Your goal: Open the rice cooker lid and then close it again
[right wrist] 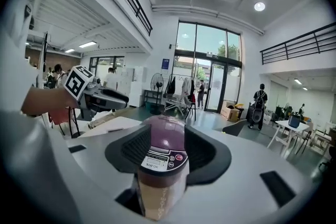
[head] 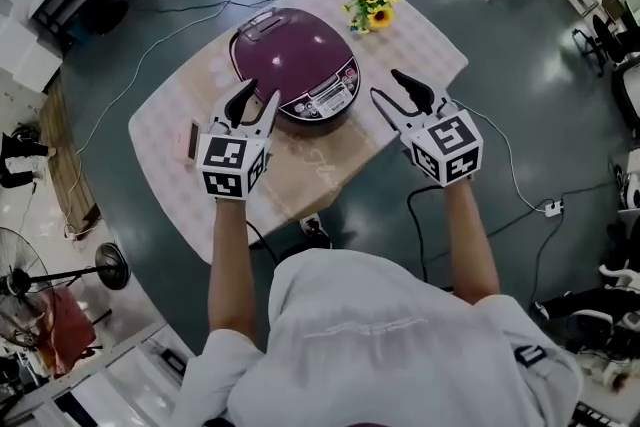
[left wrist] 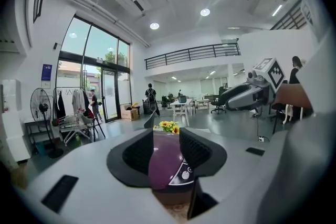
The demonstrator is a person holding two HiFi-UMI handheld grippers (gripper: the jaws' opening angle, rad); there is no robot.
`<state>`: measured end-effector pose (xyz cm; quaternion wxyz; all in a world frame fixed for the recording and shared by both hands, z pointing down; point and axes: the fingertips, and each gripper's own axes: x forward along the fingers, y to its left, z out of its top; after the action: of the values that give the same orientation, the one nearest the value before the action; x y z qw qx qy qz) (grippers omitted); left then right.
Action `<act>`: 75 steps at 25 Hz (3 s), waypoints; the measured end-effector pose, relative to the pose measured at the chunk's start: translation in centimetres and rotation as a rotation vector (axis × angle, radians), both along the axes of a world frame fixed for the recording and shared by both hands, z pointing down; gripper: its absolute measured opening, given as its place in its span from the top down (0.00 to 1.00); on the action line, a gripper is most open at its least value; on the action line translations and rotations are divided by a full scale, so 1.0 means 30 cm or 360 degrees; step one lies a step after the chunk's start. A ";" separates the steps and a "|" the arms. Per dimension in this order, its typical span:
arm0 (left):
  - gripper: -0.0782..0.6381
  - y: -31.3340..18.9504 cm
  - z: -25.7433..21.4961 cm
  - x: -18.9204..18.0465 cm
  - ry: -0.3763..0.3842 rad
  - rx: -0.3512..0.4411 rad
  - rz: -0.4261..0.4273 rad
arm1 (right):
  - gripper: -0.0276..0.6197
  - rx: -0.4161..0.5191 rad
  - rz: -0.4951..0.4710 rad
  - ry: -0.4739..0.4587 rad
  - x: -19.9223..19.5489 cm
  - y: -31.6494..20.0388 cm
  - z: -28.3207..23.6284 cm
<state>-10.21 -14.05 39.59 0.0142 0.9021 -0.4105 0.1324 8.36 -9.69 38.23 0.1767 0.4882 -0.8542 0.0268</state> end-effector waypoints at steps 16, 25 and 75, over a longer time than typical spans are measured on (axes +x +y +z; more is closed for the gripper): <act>0.66 -0.204 0.142 -0.033 0.0071 -0.0179 -0.0124 | 0.68 -0.0248 -0.0537 0.0463 -0.162 -0.215 0.233; 0.67 -0.190 0.201 -0.043 0.0104 -0.0259 -0.0323 | 0.70 -0.0330 -0.0978 0.0652 -0.228 -0.240 0.361; 0.67 -0.079 0.325 -0.109 0.0141 -0.0400 -0.0503 | 0.87 -0.0293 -0.1069 0.0662 -0.290 -0.227 0.504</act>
<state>-13.47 -16.42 49.35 0.1653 0.8226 -0.5261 0.1388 -0.34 -16.50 53.36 0.3876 0.1592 -0.9063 -0.0554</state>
